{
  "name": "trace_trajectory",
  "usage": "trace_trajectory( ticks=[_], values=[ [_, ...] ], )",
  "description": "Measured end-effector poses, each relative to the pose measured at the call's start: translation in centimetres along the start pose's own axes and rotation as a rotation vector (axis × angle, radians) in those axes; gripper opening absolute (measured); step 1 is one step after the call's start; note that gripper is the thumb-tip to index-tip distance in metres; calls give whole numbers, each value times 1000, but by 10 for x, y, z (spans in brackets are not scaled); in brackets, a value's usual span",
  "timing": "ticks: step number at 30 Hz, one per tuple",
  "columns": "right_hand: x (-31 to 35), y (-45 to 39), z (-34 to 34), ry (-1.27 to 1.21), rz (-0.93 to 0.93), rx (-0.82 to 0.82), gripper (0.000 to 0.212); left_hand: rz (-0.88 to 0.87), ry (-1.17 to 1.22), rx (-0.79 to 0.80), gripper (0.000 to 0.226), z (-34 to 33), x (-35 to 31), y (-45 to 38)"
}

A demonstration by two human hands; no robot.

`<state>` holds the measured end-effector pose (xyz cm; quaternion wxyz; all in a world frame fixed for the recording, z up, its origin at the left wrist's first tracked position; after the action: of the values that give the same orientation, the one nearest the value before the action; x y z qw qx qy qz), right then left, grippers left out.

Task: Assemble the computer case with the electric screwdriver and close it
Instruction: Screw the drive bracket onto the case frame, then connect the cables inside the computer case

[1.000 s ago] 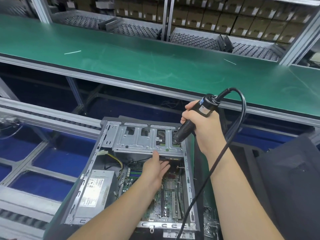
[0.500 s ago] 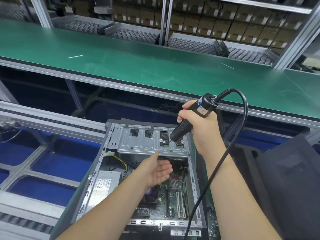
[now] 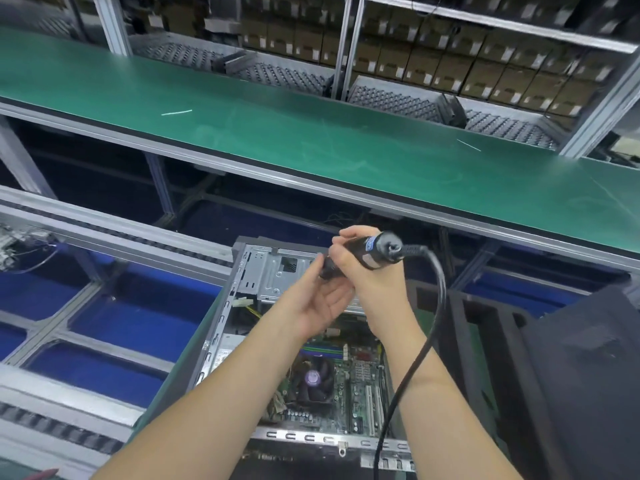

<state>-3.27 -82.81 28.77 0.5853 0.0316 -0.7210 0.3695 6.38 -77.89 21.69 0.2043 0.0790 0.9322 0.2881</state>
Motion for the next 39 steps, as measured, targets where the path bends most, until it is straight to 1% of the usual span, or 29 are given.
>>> trace_trajectory(
  ticks=[2, 4, 5, 6, 8, 9, 10, 11, 13, 14, 17, 19, 20, 22, 24, 26, 27, 30, 32, 34, 36, 38, 39],
  values=[
    [-10, 7, 1, 105, -70, 126, 36, -64, 94, -15, 51, 3, -12, 6],
    [-16, 9, 4, 260, -113, 307, 46, -130, 122, -65, 48, 6, -22, 14],
    [-19, 7, 7, 285, -134, 360, 45, -171, 134, -94, 47, 7, -27, 18],
    [-20, 4, 10, 247, -191, 358, 38, -217, 152, -122, 44, 9, -32, 22],
    [-16, 0, 14, 60, -377, 254, 23, -311, 174, -181, 37, 13, -38, 31],
    [-15, 0, 15, -48, -475, 205, 19, -356, 178, -210, 34, 15, -38, 36],
    [-14, 0, 15, -47, -530, 242, 14, -400, 179, -236, 33, 17, -37, 43],
    [-12, 3, 13, -43, -557, 338, 14, -442, 169, -272, 33, 19, -34, 50],
    [-4, 17, 7, -69, -557, 562, 34, -509, 137, -373, 41, 27, -22, 66],
    [0, 24, 2, -85, -553, 643, 38, -541, 131, -424, 44, 31, -14, 76],
    [11, 46, -12, -24, -450, 871, 36, -631, 124, -574, 48, 49, 12, 111],
    [18, 66, -25, 42, -376, 1002, 29, -671, 121, -683, 48, 66, 33, 140],
    [20, 79, -32, 67, -352, 1048, 23, -692, 137, -730, 46, 76, 45, 155],
    [24, 111, -52, 6, -369, 1108, 14, -720, 183, -839, 43, 97, 71, 188],
    [28, 150, -76, -56, -390, 1177, 19, -747, 261, -944, 38, 120, 101, 222],
    [34, 191, -104, -63, -356, 1258, 26, -754, 328, -1075, 30, 148, 135, 255],
    [37, 212, -118, -67, -325, 1295, 26, -752, 356, -1133, 27, 162, 151, 270],
    [44, 278, -156, -81, -279, 1406, 26, -768, 456, -1177, 19, 200, 199, 312],
    [46, 321, -178, -61, -271, 1493, 39, -743, 487, -1208, 12, 220, 227, 341],
    [51, 361, -202, -54, -245, 1576, 42, -693, 469, -1246, 10, 240, 251, 374],
    [55, 396, -229, -53, -191, 1668, 35, -667, 454, -1297, 17, 264, 270, 406],
    [60, 427, -261, -11, -107, 1757, 21, -663, 451, -1366, 14, 292, 284, 433],
    [62, 441, -280, 22, -77, 1785, 19, -652, 449, -1400, 13, 306, 290, 445]
  ],
)
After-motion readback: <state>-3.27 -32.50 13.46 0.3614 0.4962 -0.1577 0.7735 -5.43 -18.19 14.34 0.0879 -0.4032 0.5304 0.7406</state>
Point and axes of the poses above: each hand's wrist, its own y-axis away from the middle knuckle, its own z-axis out of the back of the hand, x = y × z, the point moved 3 cm from there along -y, towards the middle knuckle, and after that the axes turned 15 degrees about z, right-handed, at the moved point
